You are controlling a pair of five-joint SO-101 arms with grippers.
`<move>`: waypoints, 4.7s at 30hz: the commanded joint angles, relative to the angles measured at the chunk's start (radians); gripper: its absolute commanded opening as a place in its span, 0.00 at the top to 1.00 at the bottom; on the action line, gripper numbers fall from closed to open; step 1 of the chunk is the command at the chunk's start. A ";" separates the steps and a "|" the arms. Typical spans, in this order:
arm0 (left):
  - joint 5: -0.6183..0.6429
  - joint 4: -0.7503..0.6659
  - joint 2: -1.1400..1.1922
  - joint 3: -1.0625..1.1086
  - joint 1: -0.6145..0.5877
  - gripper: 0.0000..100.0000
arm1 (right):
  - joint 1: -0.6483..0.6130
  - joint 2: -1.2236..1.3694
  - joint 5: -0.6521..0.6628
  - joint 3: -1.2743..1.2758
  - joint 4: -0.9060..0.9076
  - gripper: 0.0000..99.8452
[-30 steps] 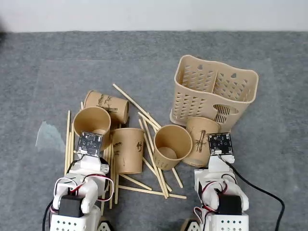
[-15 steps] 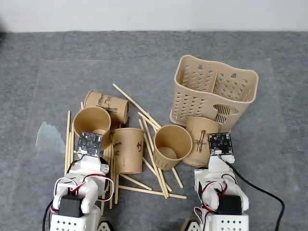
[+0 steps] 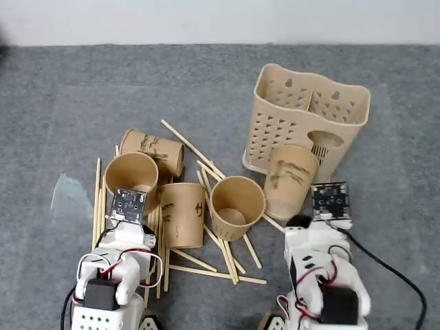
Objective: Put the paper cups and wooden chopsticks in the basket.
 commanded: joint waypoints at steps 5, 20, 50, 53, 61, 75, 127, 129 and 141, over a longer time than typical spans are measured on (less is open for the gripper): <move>-0.006 0.003 -0.011 -0.019 -0.005 0.99 | -0.001 -0.013 -0.002 -0.196 0.002 0.99; -0.006 0.003 -0.011 -0.019 -0.005 0.99 | -0.252 0.050 -0.229 -0.328 0.051 0.99; -0.006 0.003 -0.011 -0.019 -0.005 0.99 | -0.412 0.984 -0.532 -0.623 -0.005 0.82; -0.006 0.003 -0.011 -0.019 -0.005 0.99 | -0.414 1.009 -0.535 -0.623 -0.015 0.82; -0.006 0.003 -0.011 -0.019 -0.005 0.99 | -0.410 1.021 -0.531 -0.623 -0.004 0.98; -0.006 0.003 -0.011 -0.019 -0.005 0.99 | -0.331 1.020 -0.529 -1.080 0.286 0.99; -0.006 0.003 -0.011 -0.019 -0.005 0.99 | 0.231 1.429 -0.358 -1.556 0.219 0.75; -0.006 0.003 -0.011 -0.019 -0.005 0.99 | 0.231 1.412 -0.354 -1.556 0.220 0.76; -0.006 0.003 -0.011 -0.019 -0.005 0.99 | 0.282 1.319 -0.218 -1.554 0.478 0.86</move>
